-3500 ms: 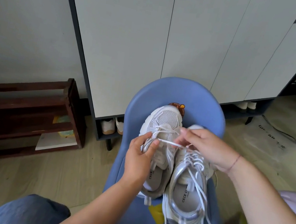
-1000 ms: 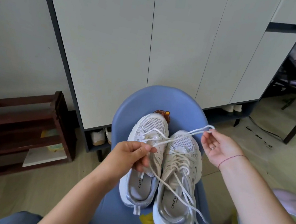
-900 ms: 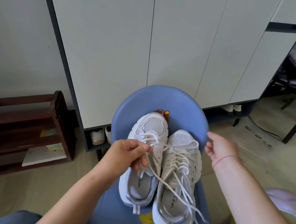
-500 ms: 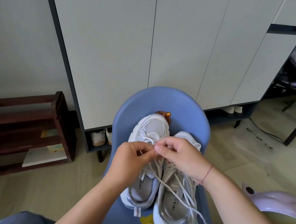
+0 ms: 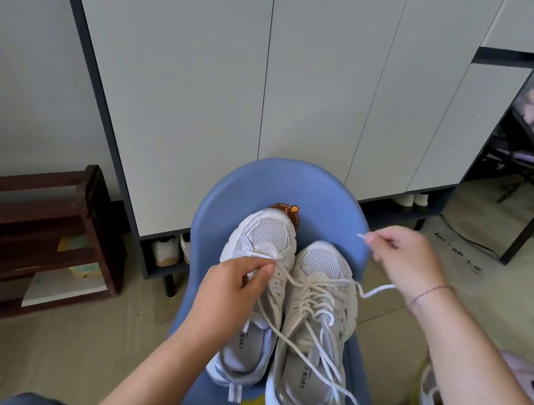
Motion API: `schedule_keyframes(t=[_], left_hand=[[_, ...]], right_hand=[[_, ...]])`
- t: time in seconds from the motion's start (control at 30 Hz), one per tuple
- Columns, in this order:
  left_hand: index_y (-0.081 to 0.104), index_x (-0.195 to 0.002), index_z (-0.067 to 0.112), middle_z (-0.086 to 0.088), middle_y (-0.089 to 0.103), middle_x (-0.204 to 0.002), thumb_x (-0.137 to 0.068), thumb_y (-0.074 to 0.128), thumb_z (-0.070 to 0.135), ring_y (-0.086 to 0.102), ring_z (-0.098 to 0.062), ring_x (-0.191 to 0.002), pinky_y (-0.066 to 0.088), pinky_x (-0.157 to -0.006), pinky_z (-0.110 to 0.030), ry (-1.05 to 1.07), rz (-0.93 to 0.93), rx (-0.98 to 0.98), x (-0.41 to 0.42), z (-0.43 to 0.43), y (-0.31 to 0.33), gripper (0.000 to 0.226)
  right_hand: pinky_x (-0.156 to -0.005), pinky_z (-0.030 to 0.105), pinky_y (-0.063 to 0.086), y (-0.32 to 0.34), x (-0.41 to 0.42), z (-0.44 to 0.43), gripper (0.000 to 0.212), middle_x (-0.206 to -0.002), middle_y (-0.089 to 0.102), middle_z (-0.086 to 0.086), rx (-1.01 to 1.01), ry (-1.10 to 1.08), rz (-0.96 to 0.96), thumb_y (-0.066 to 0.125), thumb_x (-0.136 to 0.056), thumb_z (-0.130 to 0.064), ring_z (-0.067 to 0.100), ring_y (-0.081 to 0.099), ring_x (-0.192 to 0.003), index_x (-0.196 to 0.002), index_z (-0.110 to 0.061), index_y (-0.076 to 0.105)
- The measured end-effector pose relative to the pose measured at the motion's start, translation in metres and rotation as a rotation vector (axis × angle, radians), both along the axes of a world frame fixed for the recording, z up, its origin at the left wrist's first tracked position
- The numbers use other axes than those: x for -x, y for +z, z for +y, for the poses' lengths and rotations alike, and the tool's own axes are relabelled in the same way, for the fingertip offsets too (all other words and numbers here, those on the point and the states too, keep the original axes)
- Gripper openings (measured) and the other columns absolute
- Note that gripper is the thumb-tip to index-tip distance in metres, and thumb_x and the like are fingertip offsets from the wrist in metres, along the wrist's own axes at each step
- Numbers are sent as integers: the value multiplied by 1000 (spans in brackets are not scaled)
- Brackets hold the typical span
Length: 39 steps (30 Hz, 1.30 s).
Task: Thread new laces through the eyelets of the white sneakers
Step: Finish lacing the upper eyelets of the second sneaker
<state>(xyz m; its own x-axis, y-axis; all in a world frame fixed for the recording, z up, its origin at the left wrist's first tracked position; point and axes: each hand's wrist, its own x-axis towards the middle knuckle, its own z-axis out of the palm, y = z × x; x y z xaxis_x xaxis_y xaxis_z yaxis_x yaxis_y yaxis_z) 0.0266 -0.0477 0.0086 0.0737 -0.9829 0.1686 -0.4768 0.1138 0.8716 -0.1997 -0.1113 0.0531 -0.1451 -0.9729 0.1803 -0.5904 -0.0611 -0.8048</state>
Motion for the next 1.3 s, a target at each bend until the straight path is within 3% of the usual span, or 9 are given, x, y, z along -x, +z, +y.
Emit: schedule_keyframes(t=[0.23,0.4,0.57,0.67,0.73,0.87,0.97,1.17,1.3], left_hand=[[62,-89,51,9,60,-80,-97,49,40,50,-5,-77,44,-74,-16,-49,-3,26,2,-7,-1,19],[62,-118,38,34,56,-104,-94,47,47,37,3,-119,29,-109,-33,-17,-68,55,6,-19,-7,30],[61,-119,38,22,60,-115,-96,43,46,36,0,-123,13,-101,-23,-8,-168,86,18,-27,-9,31],[67,-106,40,23,67,-100,-96,48,42,53,3,-110,33,-106,-31,8,-30,65,18,-30,-7,22],[67,-91,42,10,72,-89,-95,49,40,62,-1,-93,48,-92,-32,43,87,44,15,-28,-4,19],[67,-85,32,13,66,-83,-97,48,35,54,-7,-95,43,-85,-28,124,47,60,8,-20,0,23],[69,-90,30,19,61,-91,-97,47,36,46,-11,-106,37,-97,-36,139,-102,102,2,-17,-4,24],[66,-116,34,11,35,-144,-98,40,45,18,-13,-137,12,-105,-33,121,-428,-20,6,-10,-18,33],[66,-113,33,7,13,-158,-100,37,42,-3,-14,-146,-4,-113,-34,115,-434,-45,10,-9,-27,32]], right_hand=[[-48,21,29,2,50,-9,15,-59,39,-2,-13,-151,-352,59,-91,-19,14,29,-52,-85,-7,66],[-40,13,25,3,54,-3,14,-61,36,0,-67,-15,-395,56,-93,-16,12,27,-52,-85,-9,66],[-44,15,30,2,60,1,16,-61,39,-1,-72,-41,-362,59,-92,-21,13,31,-53,-85,-9,67],[-65,26,39,1,71,-1,17,-67,51,2,-5,-282,-324,62,-88,-27,18,45,-66,-88,-11,70],[-72,28,39,2,81,-3,20,-72,55,3,64,-438,-353,62,-88,-27,21,48,-73,-93,-9,70],[-67,27,35,4,84,-7,23,-71,53,7,150,-554,-259,57,-91,-26,25,45,-68,-92,-5,66],[-66,26,37,1,50,-7,19,-75,58,5,145,-342,-231,59,-89,-22,21,50,-71,-90,-5,68],[-72,21,47,-30,-45,7,11,-72,65,-9,-43,273,-124,68,-84,-17,5,58,-67,-75,-22,67],[-70,15,45,-52,-73,6,14,-74,63,-11,-99,373,42,65,-86,-15,1,57,-71,-75,-23,66]])
